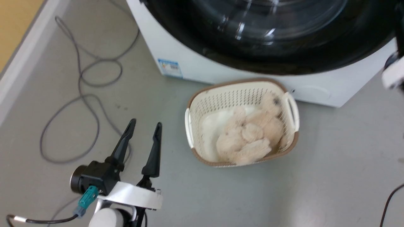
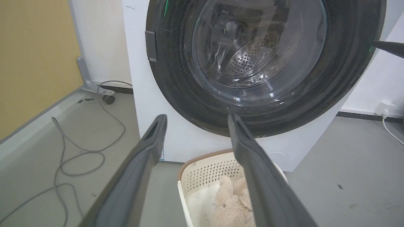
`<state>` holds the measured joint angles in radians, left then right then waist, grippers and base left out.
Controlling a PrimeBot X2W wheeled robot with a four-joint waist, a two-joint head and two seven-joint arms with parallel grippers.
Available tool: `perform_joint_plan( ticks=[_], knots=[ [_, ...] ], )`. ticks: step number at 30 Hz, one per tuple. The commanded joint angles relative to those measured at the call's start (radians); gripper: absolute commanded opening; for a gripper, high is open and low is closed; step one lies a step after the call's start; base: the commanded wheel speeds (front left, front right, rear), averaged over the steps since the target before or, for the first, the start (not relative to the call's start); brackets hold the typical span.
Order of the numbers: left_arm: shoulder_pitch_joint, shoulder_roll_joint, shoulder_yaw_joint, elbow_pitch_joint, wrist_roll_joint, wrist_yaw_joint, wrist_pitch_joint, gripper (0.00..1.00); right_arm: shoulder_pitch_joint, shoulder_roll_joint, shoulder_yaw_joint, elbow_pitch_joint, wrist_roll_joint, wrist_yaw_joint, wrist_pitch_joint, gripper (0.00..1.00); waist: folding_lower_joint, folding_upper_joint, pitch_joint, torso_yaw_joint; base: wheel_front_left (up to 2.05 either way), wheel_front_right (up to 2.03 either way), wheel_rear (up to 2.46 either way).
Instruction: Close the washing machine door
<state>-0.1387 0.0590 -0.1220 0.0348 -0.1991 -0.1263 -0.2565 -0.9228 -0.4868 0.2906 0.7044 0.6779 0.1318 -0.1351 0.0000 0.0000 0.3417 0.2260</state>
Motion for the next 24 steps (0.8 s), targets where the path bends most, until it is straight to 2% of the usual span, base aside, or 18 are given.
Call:
perform_joint_plan(
  ticks=[1,6,13,18,24],
  knots=[
    [0.019,0.0,0.012,0.007,0.002,-0.004,-0.005,1.0,0.048,0.0,0.02,-0.007,0.003,-0.001,-0.021,0.0,0.0,0.0,-0.06,-0.032,0.0,0.0,0.0],
    [0.061,0.003,0.051,0.034,0.013,-0.004,-0.005,1.0,0.182,0.007,0.071,-0.061,-0.004,-0.001,-0.078,0.0,0.0,0.0,-0.165,-0.085,0.0,0.0,0.0],
    [0.114,0.009,0.092,0.054,0.034,-0.002,-0.005,1.0,0.391,0.034,0.027,-0.196,-0.039,-0.001,-0.118,0.0,0.0,0.0,-0.266,-0.155,0.0,0.0,0.0],
    [0.149,0.008,0.114,0.061,0.032,0.001,-0.005,1.0,0.554,0.11,-0.066,-0.306,-0.128,-0.001,-0.125,0.0,0.0,0.0,-0.309,-0.197,0.0,0.0,0.0],
    [0.174,0.01,0.123,0.07,0.04,0.002,-0.005,1.0,0.757,0.246,-0.225,-0.457,-0.244,-0.001,-0.126,0.0,0.0,0.0,-0.34,-0.226,0.0,0.0,0.0]
  ],
)
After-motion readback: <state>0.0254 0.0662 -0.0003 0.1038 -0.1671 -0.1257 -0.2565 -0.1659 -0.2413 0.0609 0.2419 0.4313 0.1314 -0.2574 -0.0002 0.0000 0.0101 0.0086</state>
